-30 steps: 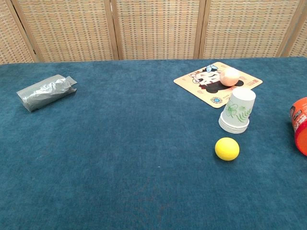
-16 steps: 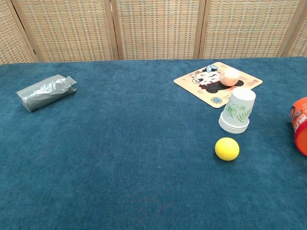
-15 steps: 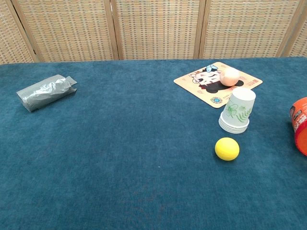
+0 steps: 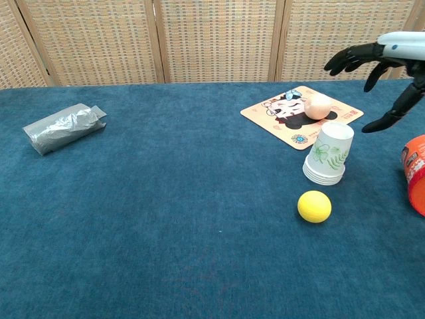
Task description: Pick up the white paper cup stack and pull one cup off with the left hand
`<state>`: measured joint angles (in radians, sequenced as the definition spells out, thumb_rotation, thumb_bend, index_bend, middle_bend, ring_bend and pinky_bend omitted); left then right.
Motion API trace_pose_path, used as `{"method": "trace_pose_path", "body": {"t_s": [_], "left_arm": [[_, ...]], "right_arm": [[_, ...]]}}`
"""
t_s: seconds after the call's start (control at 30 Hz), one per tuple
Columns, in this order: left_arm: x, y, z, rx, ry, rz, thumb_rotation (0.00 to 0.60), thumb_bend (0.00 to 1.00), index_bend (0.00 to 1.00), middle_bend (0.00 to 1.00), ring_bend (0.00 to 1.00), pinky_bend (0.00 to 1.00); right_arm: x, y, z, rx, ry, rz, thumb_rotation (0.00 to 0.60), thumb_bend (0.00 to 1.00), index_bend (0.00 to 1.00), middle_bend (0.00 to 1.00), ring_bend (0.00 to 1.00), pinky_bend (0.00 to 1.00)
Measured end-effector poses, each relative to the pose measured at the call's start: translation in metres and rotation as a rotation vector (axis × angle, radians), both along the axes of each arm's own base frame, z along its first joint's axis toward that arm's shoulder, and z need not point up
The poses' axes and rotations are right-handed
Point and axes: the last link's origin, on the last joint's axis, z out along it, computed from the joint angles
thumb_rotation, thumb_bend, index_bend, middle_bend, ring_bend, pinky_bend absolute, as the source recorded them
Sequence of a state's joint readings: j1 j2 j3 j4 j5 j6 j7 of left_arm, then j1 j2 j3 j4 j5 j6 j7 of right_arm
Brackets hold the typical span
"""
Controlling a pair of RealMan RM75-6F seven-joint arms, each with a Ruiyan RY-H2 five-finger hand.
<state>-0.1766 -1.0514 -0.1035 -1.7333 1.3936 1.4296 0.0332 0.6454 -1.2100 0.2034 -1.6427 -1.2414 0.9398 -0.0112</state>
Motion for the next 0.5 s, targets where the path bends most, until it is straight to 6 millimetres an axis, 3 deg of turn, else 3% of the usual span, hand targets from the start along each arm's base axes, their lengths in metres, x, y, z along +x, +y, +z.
{"method": "trace_pose_path", "body": {"t_s": [0.23,0.5], "left_arm": [[-0.001,0.002,0.000,-0.007,-0.002,0.006,0.600,0.00,0.00,0.00,0.00,0.00],[-0.001,0.003,-0.002,-0.017,-0.002,0.008,0.600,0.00,0.00,0.00,0.00,0.00]], "right_arm": [[0.012,-0.018,-0.033,0.030,0.023,-0.057,0.600,0.15,0.27,0.31,0.21,0.38],[0.006,-0.028,-0.055,0.028,0.113,-0.086,0.600,0.17,0.30,0.35,0.23,0.38]]}}
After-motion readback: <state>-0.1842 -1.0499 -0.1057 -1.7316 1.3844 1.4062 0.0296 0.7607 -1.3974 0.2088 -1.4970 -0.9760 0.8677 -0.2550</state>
